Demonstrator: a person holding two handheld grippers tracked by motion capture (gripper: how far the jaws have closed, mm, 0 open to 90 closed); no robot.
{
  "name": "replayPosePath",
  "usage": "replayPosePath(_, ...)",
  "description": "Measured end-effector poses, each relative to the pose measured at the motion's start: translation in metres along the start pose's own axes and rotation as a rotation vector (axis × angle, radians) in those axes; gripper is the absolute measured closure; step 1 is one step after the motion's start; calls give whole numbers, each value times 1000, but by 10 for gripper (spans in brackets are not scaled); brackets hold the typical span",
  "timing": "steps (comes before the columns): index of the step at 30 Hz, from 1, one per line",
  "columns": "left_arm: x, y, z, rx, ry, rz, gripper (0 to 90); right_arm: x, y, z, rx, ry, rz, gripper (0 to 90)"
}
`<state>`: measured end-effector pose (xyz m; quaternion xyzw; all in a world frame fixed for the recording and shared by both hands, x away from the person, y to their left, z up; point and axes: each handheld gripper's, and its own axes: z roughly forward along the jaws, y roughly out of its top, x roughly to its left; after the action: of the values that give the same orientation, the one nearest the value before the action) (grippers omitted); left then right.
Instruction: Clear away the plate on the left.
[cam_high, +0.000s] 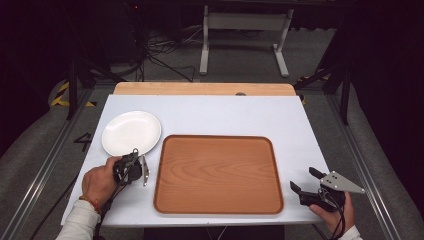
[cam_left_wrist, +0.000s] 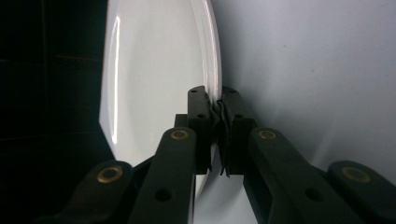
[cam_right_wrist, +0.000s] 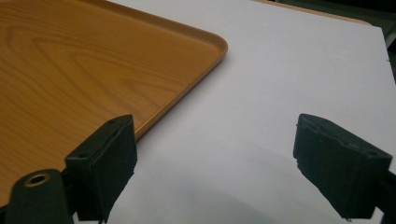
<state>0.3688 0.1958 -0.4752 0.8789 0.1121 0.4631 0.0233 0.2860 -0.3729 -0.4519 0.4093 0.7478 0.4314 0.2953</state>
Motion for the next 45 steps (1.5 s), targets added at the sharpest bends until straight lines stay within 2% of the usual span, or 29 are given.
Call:
replayPosePath(1, 0, 1, -1, -6, 26, 9, 860, 0, 0, 0, 3, 0, -1, 141)
replayPosePath(5, 2, 0, -2, -25, 29, -17, 873, -1, 0, 1, 2, 2, 1, 141)
replayPosePath(7, 3, 1, -3, -23, 45, -12, 874, 0, 0, 1, 3, 1, 2, 141)
replayPosePath(8, 3, 0, -4, -22, 44, -25, 875, 0, 0, 0, 3, 1, 2, 141)
replayPosePath(19, 5, 1, -11, -41, 39, -52, 874, 0, 0, 0, 2, 1, 3, 141)
replayPosePath(32, 3, 10, -23, -66, 62, -33, 876, -1, 0, -1, -2, -4, 3, 141)
replayPosePath(34, 4, 11, -24, -88, 60, -37, 876, -1, 0, -1, -2, -5, 4, 141)
replayPosePath(37, 5, 13, -27, -92, 67, -27, 876, -1, 0, -1, -2, -6, 4, 141)
replayPosePath(45, 9, 18, -38, -122, 89, -50, 875, -2, 0, -1, -2, -9, 5, 141)
